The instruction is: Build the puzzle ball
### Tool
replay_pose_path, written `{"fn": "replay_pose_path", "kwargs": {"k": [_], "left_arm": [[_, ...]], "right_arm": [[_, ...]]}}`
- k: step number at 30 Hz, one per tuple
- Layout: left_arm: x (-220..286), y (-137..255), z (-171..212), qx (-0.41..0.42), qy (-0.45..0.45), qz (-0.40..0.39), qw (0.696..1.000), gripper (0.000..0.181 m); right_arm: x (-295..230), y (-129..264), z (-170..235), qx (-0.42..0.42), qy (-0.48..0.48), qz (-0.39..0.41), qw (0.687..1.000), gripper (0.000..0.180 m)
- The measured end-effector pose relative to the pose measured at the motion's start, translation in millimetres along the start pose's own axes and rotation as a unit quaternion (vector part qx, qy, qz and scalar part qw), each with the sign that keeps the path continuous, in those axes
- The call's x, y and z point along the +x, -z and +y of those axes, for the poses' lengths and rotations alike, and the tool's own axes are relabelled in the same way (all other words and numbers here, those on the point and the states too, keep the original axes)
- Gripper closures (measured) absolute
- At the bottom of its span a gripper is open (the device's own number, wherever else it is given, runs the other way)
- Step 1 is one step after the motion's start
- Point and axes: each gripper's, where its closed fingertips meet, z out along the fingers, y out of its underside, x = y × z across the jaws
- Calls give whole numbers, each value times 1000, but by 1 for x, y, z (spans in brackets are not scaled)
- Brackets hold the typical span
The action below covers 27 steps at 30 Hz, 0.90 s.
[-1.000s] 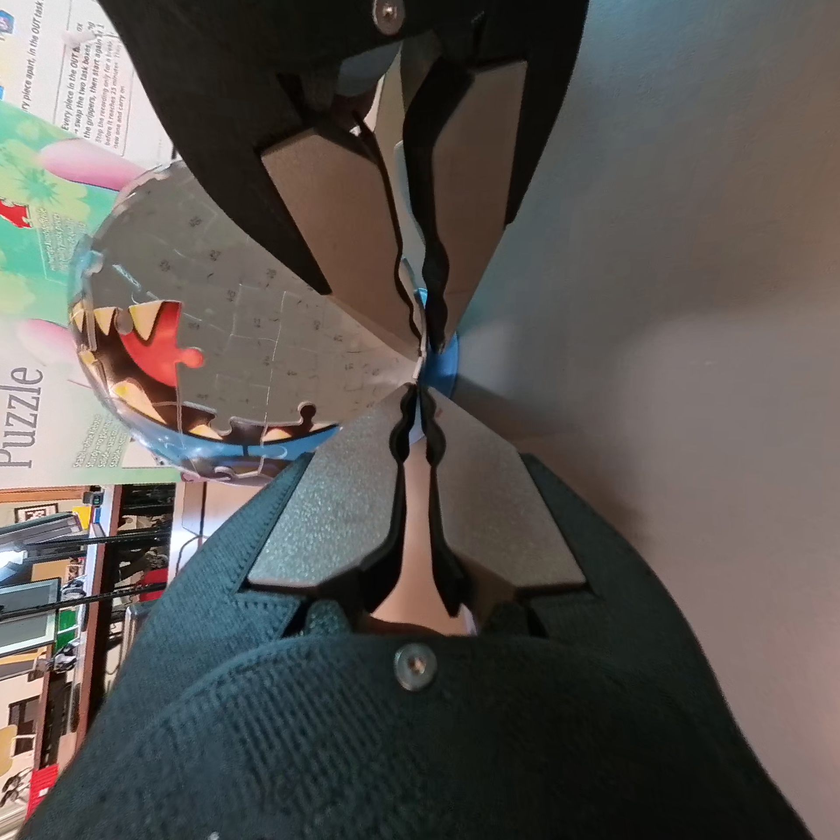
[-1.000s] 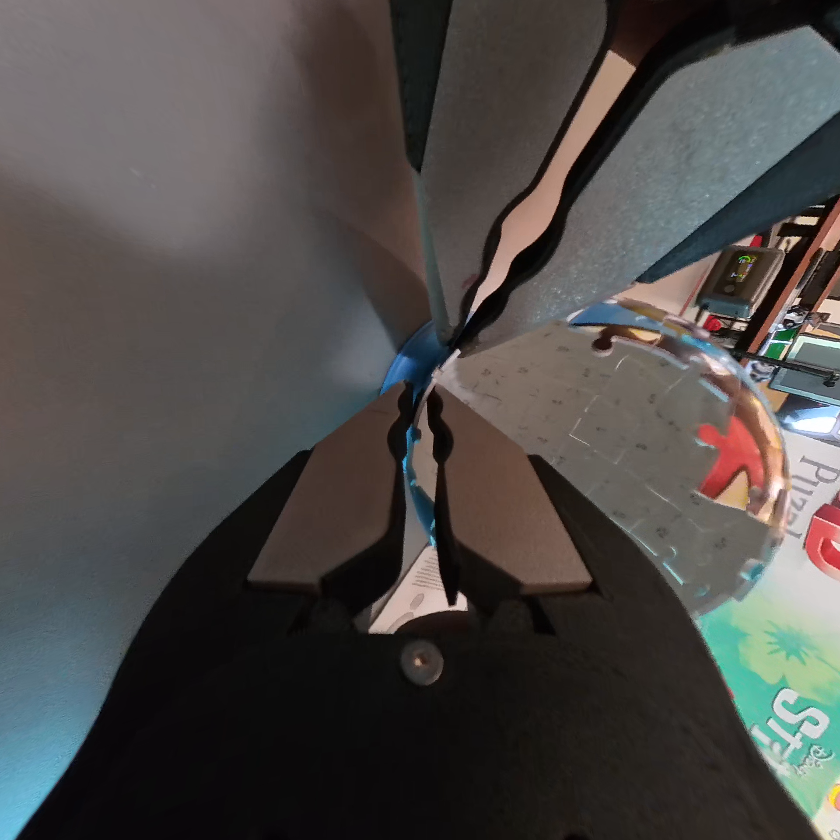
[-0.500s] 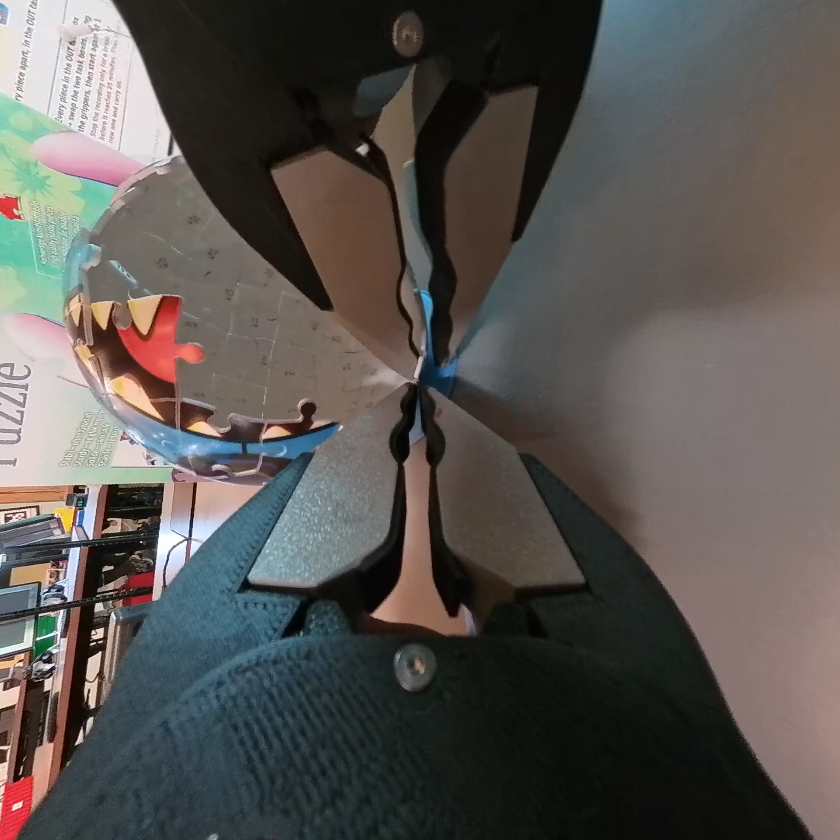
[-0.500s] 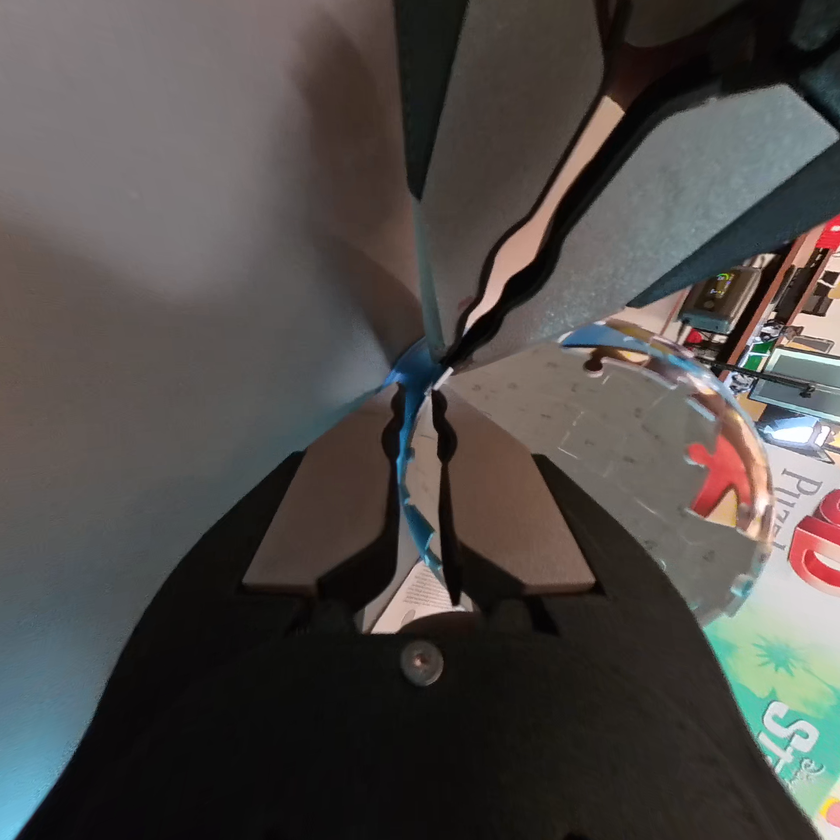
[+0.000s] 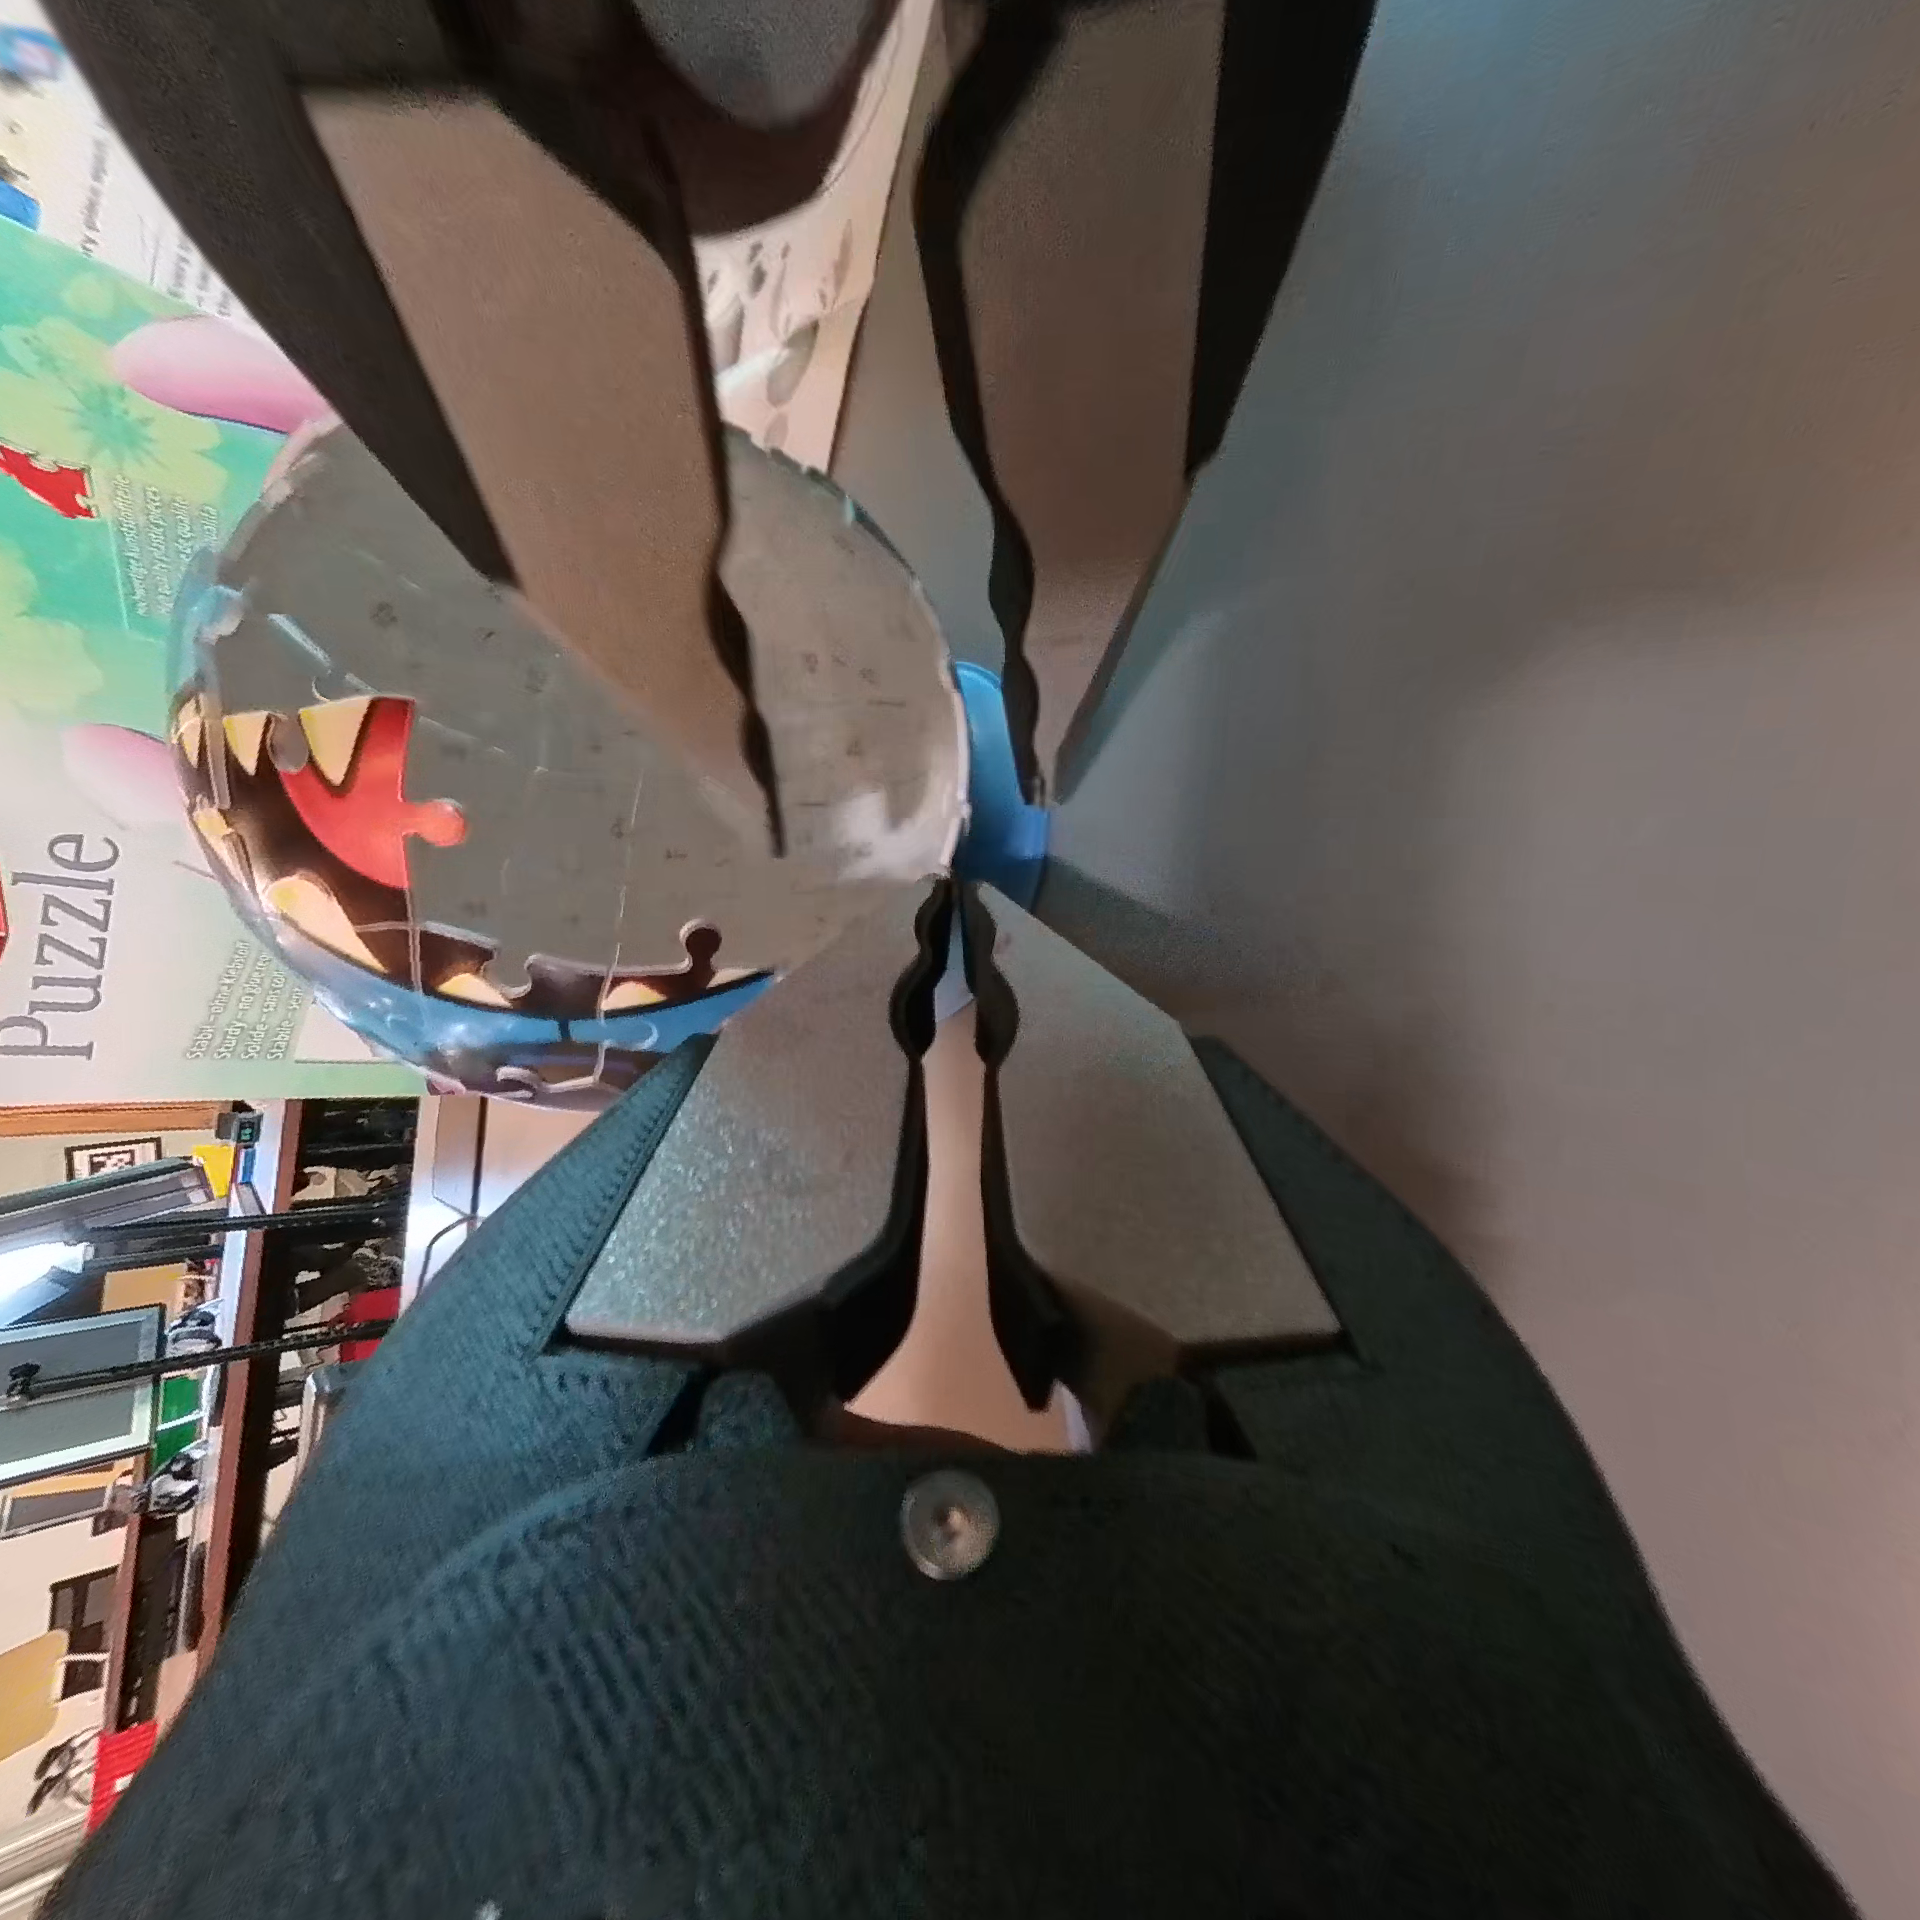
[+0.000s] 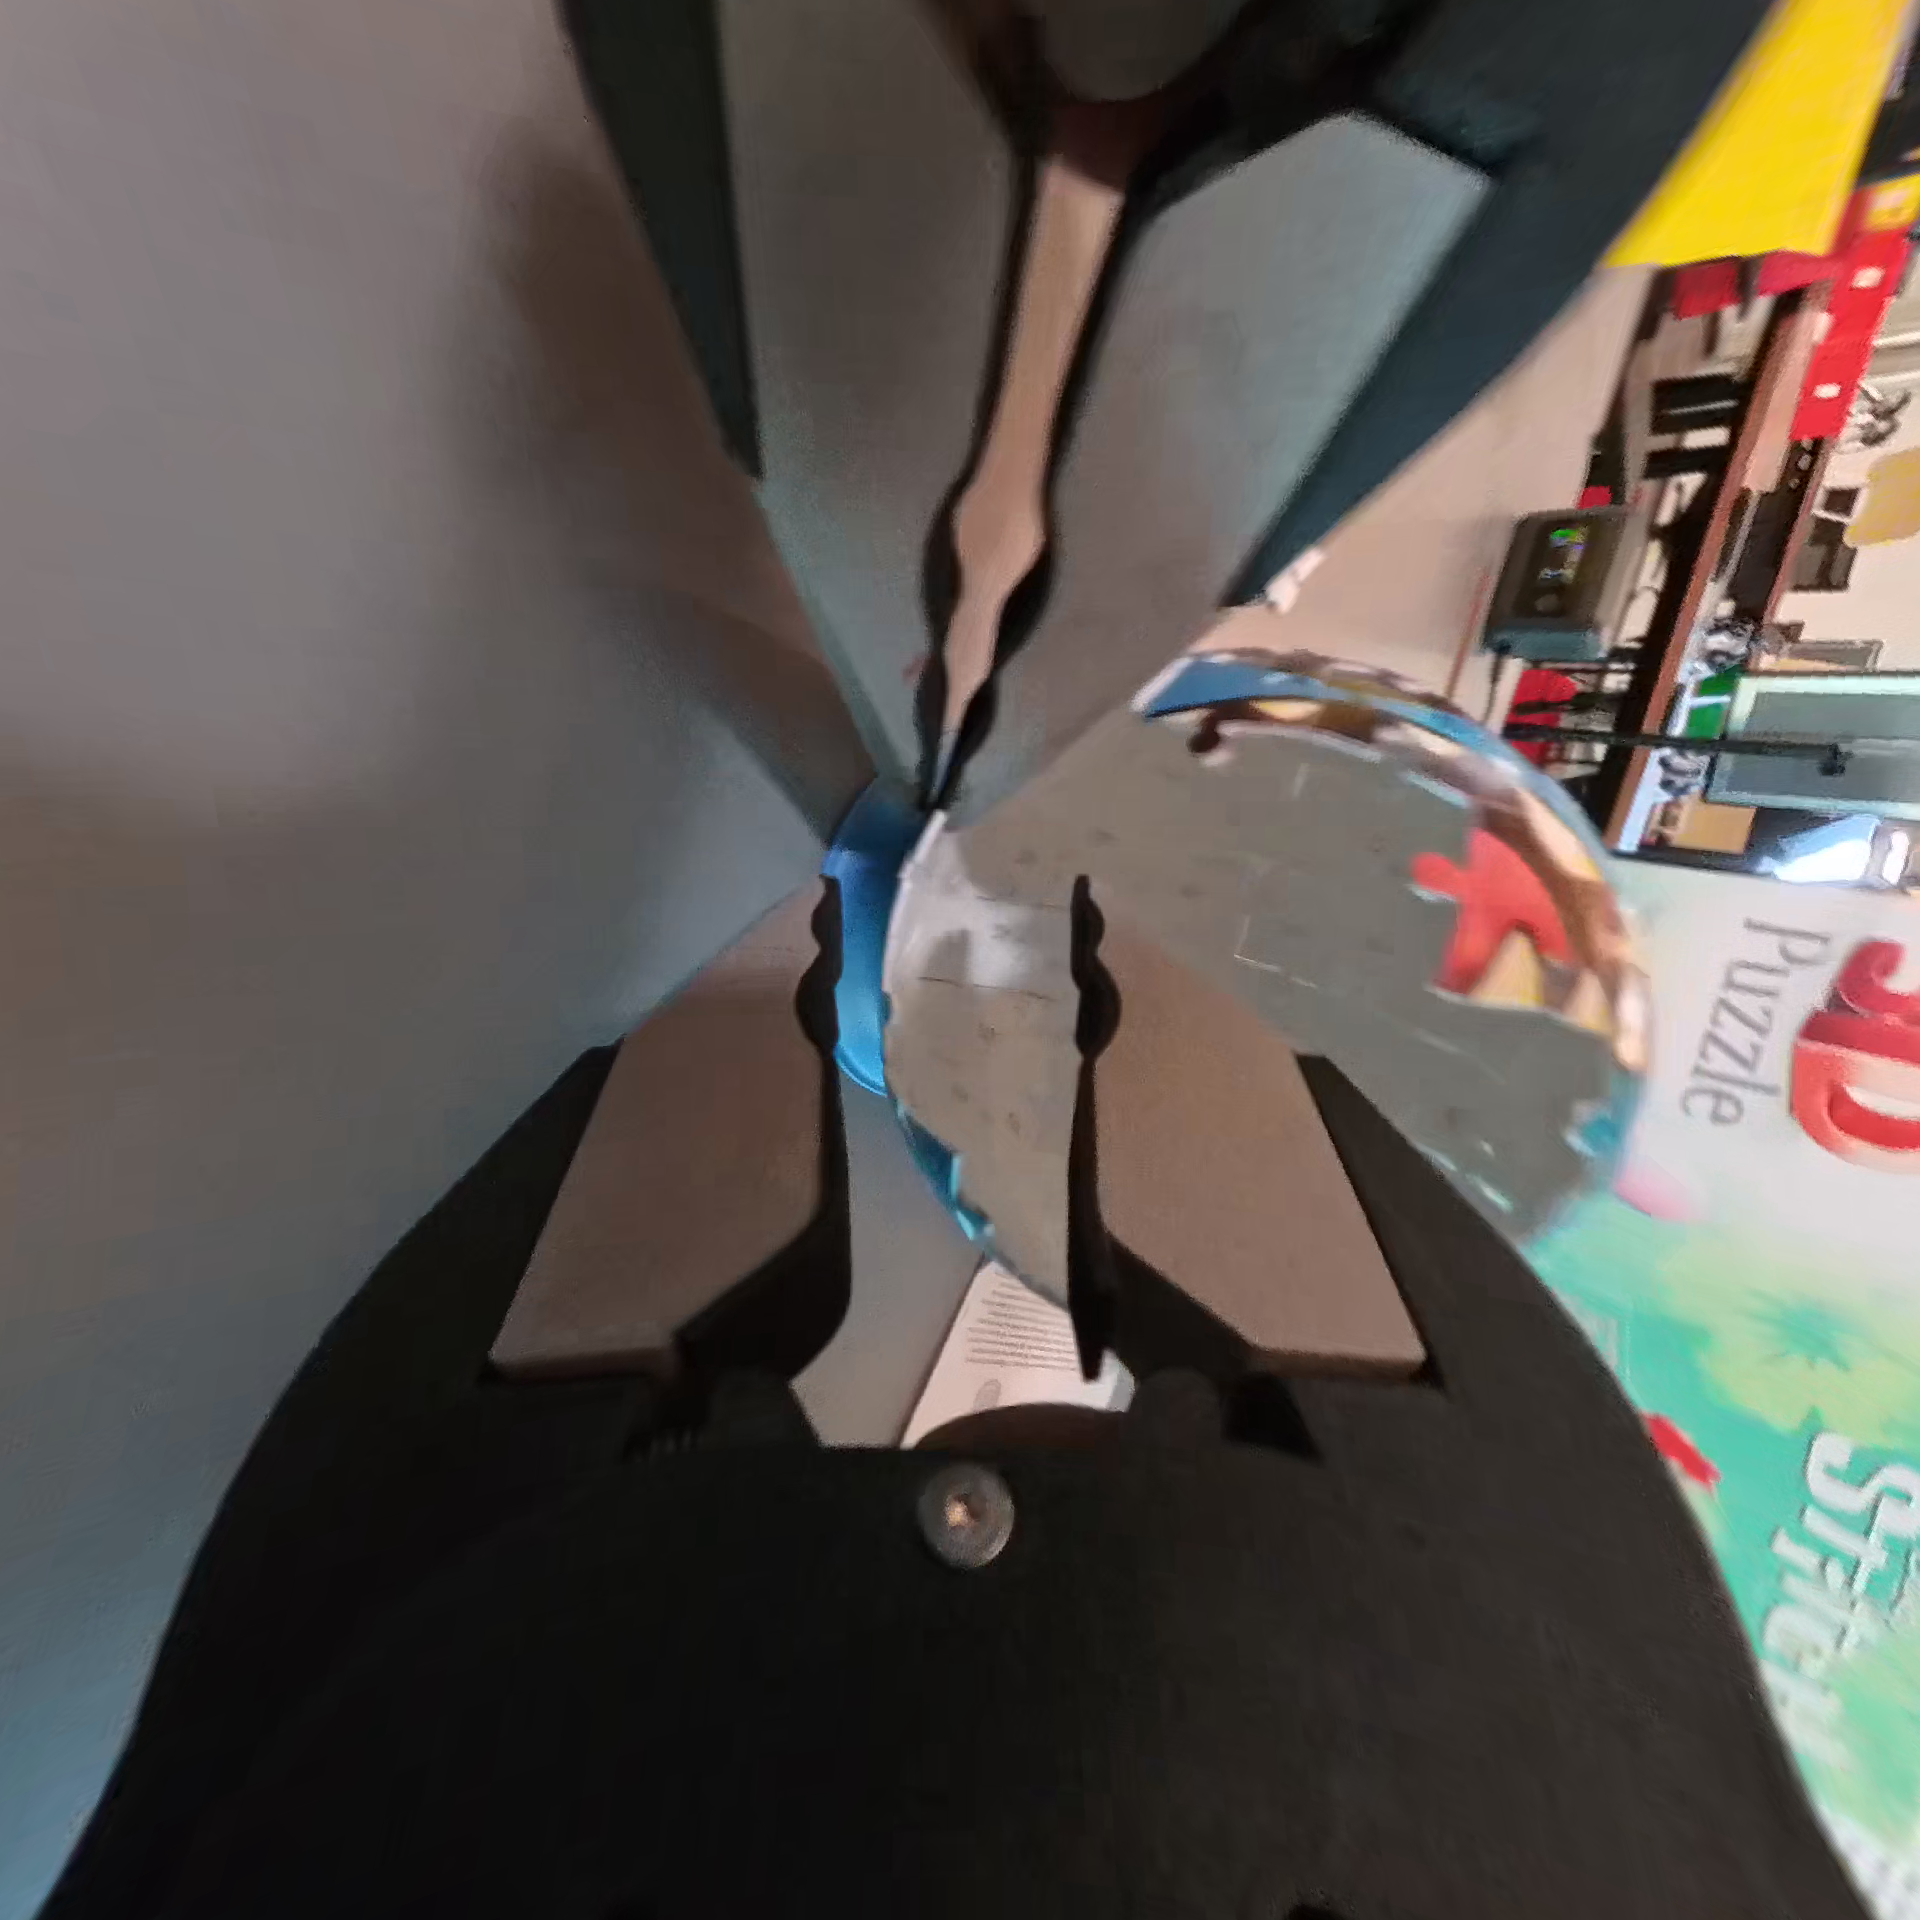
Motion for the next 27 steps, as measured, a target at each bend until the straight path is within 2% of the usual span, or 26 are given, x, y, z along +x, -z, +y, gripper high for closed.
{"fn": "replay_pose_path", "kwargs": {"k": [2,6,12,14,17,21,27], "left_arm": [[1,0,0,-1,-1,-2,1000,178],[2,1,-1,-8,10,-11,1000,152],[2,17,-10,-12,28,-32,999,135],[3,31,-15,-8,44,-39,998,135],[6,53,-13,-3,119,-38,992,135],[2,75,16,-18,239,-69,968,130],[-9,80,50,-12,368,-109,923,125]], "right_arm": [[6,14,-4,21,-23,23,999,134],[-2,49,-16,80,-57,58,993,137],[-2,79,10,90,-134,114,980,140],[0,89,17,95,-150,138,974,141],[-1,101,33,112,-214,146,959,141],[-16,100,61,132,-316,122,932,135],[-32,83,77,137,-348,94,923,122]]}}
